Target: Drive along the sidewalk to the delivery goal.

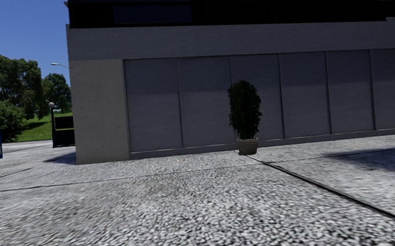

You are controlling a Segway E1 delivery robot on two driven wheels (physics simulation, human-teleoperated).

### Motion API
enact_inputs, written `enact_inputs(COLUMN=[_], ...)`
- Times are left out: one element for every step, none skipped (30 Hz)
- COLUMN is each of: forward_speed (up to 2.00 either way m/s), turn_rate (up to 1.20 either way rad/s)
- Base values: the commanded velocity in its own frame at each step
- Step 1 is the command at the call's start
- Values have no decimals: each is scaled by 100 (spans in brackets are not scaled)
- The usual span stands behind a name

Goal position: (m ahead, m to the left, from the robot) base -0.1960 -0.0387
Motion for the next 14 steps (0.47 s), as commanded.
enact_inputs(forward_speed=[0,0,0,0,0,0,0,0,0,0,0,0,0,0], turn_rate=[0,0,0,0,0,0,0,0,0,0,0,0,0,0])
